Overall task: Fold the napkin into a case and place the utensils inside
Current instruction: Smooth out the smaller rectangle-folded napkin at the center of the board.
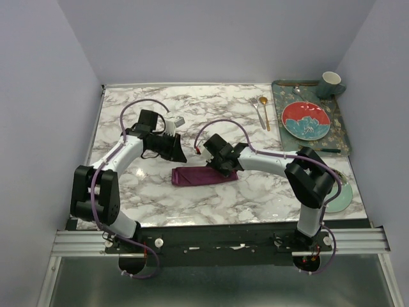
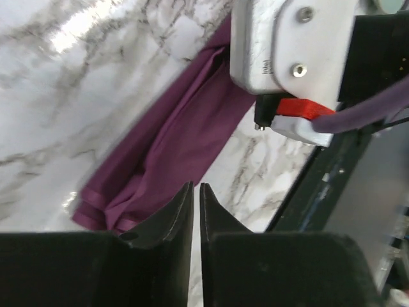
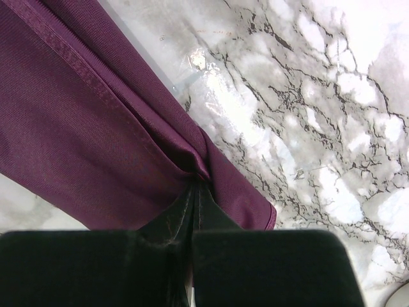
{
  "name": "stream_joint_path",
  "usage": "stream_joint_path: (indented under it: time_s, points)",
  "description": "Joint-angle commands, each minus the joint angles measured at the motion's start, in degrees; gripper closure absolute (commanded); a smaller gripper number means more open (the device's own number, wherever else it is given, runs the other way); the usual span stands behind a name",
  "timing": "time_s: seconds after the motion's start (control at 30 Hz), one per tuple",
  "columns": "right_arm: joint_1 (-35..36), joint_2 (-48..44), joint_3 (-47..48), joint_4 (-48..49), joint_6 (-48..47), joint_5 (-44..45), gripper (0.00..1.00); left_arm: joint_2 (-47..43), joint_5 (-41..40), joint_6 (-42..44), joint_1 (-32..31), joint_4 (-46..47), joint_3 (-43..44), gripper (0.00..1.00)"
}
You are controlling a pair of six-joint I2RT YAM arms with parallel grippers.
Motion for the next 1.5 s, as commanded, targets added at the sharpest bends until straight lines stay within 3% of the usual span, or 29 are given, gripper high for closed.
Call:
stream_joint_path:
  time_s: [0.0,0.27,0.53,0.73,0.93,1.17,1.47]
  points:
    - [-0.17,4.2,-1.3,-1.95,1.48,-1.35,0.92,5.09,10.02,-13.07,-0.64,9.55,-4.04,0.85]
    - [-0.17,4.64,-1.21,-2.03,1.74,-1.0,0.92,13.89,8.72,-21.43,-0.82,16.6,-6.68,0.86]
    - [-0.34,1.31,0.72,-5.02,2.71,-1.88,0.88,24.0,2.82,-15.64,-0.2,10.8,-5.1,0.95]
    - [-4.72,-4.05,5.2,-10.12,4.29,-7.93,0.79,24.71,0.63,-13.96,0.15,9.66,-4.66,0.97]
    - [-10.97,-6.78,7.76,-13.63,6.05,-18.3,0.78,24.71,0.18,-12.64,0.15,8.7,-3.6,0.98]
    - [-15.55,-2.4,8.46,-15.83,9.91,-33.05,0.8,24.88,0.36,-12.12,0.15,8.52,-3.34,0.99]
    - [-16.43,6.21,6.09,-13.64,11.93,-32.47,0.81,24.88,-0.17,-11.15,0.15,8.25,-3.52,0.99]
